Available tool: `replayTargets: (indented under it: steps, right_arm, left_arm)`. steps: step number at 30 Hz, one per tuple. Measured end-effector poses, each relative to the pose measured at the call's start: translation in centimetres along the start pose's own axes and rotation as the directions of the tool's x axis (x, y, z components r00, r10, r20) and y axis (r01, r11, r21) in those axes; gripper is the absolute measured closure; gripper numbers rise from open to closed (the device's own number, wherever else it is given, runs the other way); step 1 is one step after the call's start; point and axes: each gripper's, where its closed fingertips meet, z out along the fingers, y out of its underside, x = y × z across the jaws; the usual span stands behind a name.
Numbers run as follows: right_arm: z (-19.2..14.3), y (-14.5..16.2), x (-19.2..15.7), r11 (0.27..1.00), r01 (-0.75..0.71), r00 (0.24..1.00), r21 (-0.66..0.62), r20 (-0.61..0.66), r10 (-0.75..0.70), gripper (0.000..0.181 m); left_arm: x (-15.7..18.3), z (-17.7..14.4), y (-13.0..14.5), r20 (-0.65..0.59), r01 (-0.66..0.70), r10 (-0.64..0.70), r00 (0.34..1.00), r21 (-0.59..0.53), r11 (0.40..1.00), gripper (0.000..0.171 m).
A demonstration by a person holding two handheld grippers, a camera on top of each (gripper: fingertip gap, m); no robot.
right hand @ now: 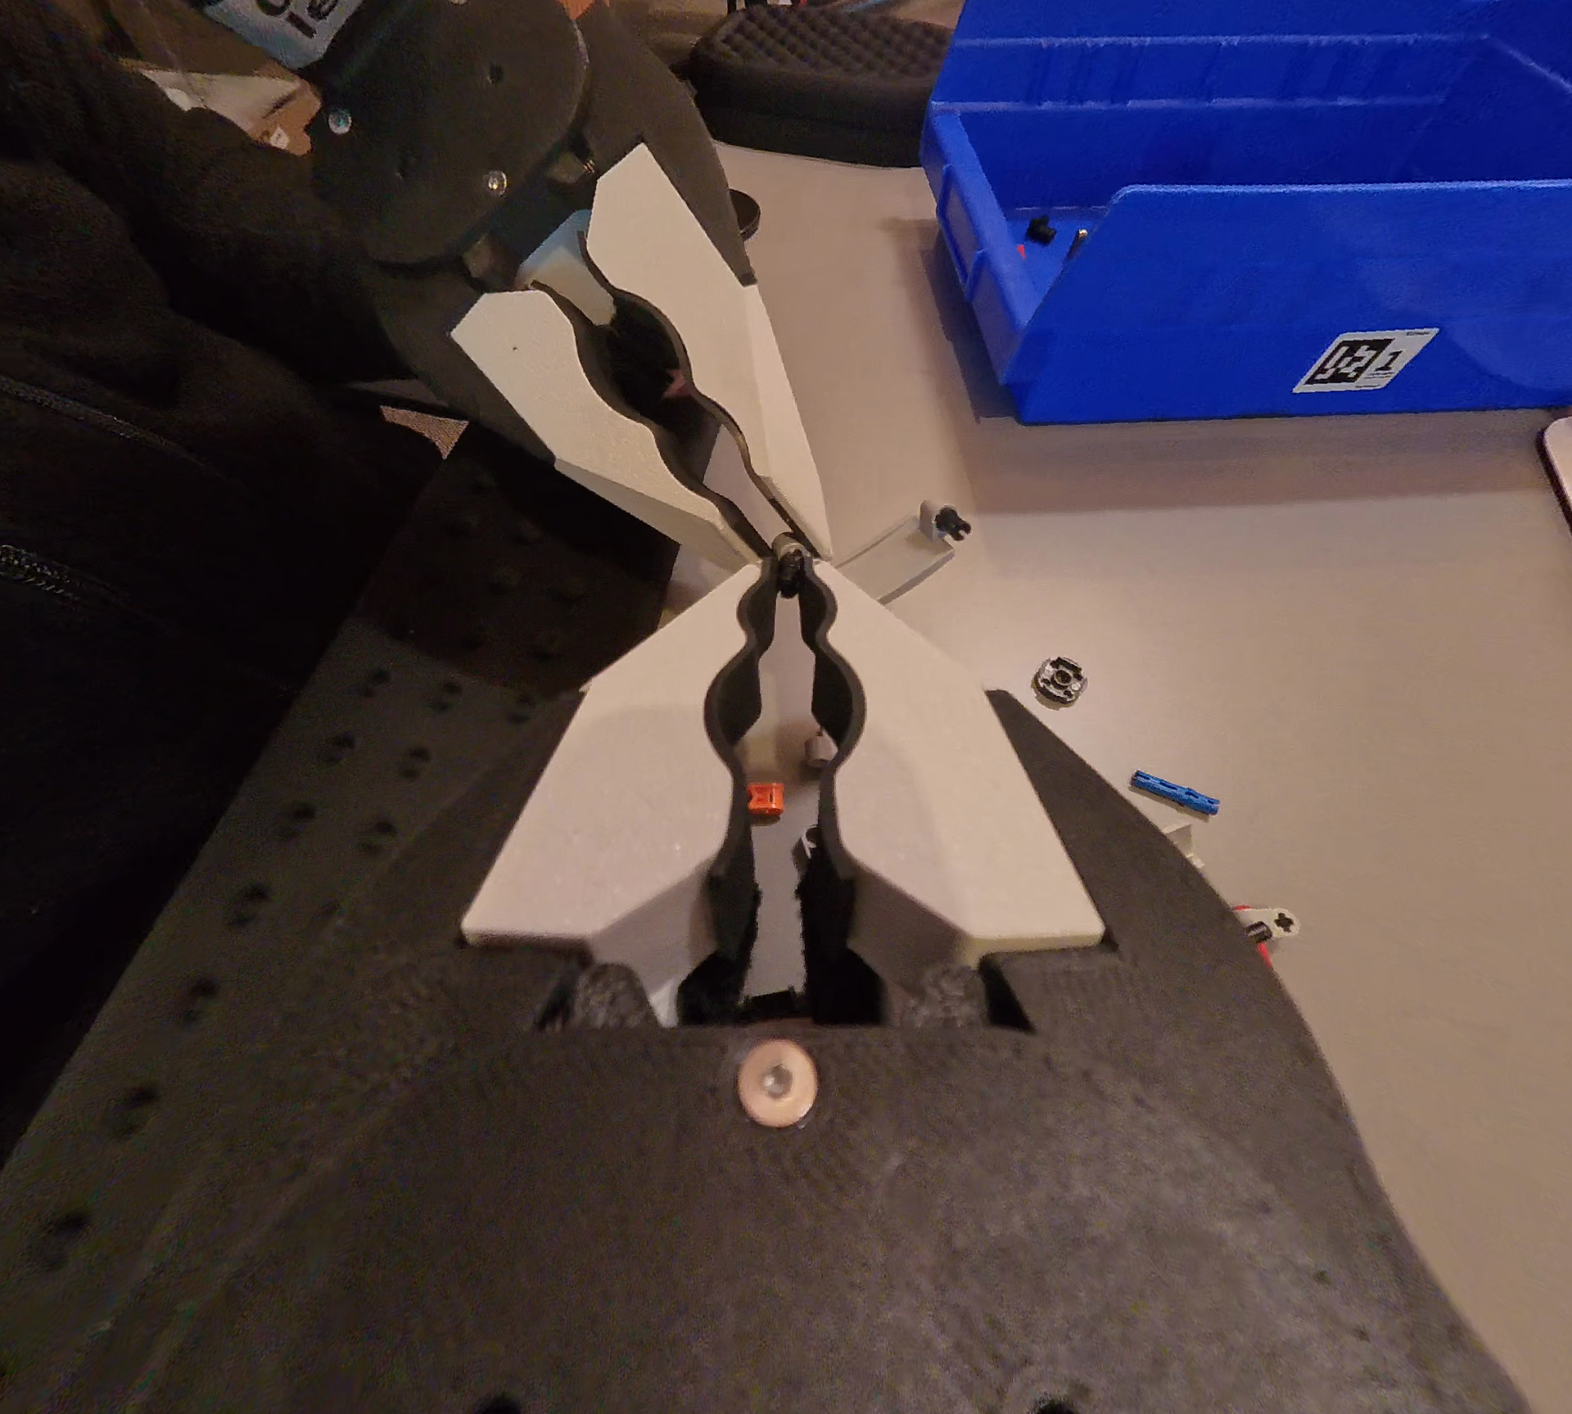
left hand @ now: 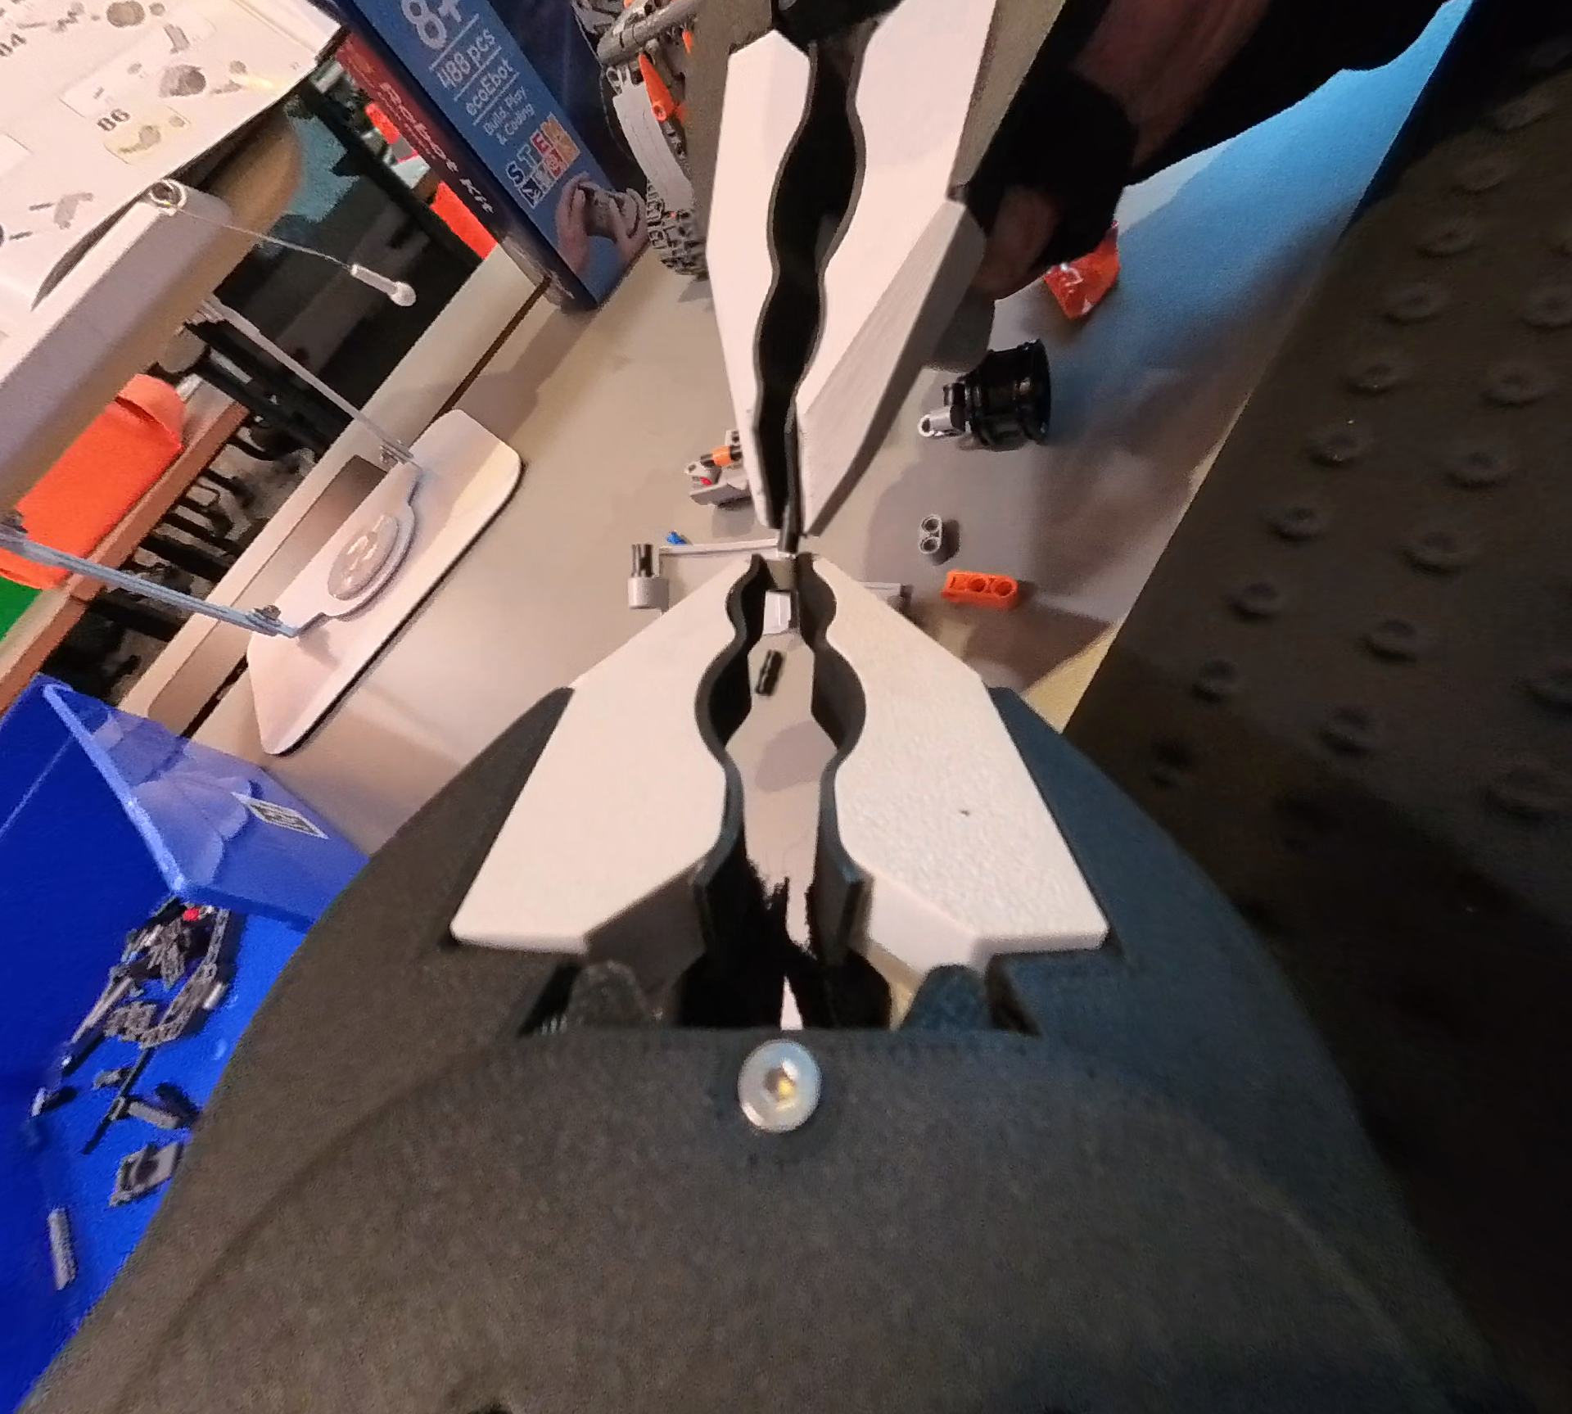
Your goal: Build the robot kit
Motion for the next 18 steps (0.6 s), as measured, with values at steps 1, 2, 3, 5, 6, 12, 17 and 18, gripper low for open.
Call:
replayTargets:
  steps: [1, 2, 3, 5, 6, 12, 17, 18]
  right_arm:
    - [-0.03, -0.04, 0.05, 1.000, -0.001, 1.000, 0.003, -0.003, 0.001, 0.179]
    - [-0.03, -0.04, 0.07, 1.000, 0.000, 1.000, 0.003, -0.004, 0.000, 0.179]
    - [0.02, 0.03, 0.04, 1.000, 0.000, 1.000, 0.000, -0.003, 0.000, 0.179]
    - [0.04, 0.06, 0.00, 1.000, 0.002, 1.000, -0.001, -0.001, -0.002, 0.179]
    - [0.02, 0.04, -0.03, 1.000, 0.003, 1.000, 0.000, 0.000, -0.003, 0.179]
    - [-0.11, -0.19, -0.29, 1.000, 0.021, 1.000, 0.014, 0.009, -0.021, 0.179]
    - [-0.20, -0.60, -0.56, 0.999, 0.025, 0.999, 0.043, 0.023, -0.026, 0.179]
    - [-0.24, -0.70, -0.62, 0.999, 0.020, 0.999, 0.050, 0.028, -0.022, 0.179]
  left_arm:
    - [0.07, 0.00, -0.08, 0.002, -0.010, 0.010, 1.000, 0.001, 1.000, 0.167]
    - [0.14, 0.02, -0.12, 0.003, -0.018, 0.018, 1.000, 0.000, 1.000, 0.167]
    - [0.13, 0.05, -0.13, 0.011, -0.028, 0.028, 1.000, -0.002, 1.000, 0.167]
    - [0.14, 0.07, -0.11, 0.022, -0.045, 0.045, 0.999, -0.007, 0.999, 0.167]
    - [0.14, 0.04, -0.14, 0.026, -0.050, 0.050, 0.998, -0.006, 0.999, 0.167]
    - [0.14, -0.22, -0.49, 0.059, -0.096, 0.096, 0.994, 0.001, 0.995, 0.167]
    - [0.09, -0.61, -0.92, 0.082, -0.118, 0.116, 0.990, 0.017, 0.993, 0.167]
    - [0.06, -0.70, -1.01, 0.088, -0.123, 0.121, 0.989, 0.021, 0.992, 0.168]
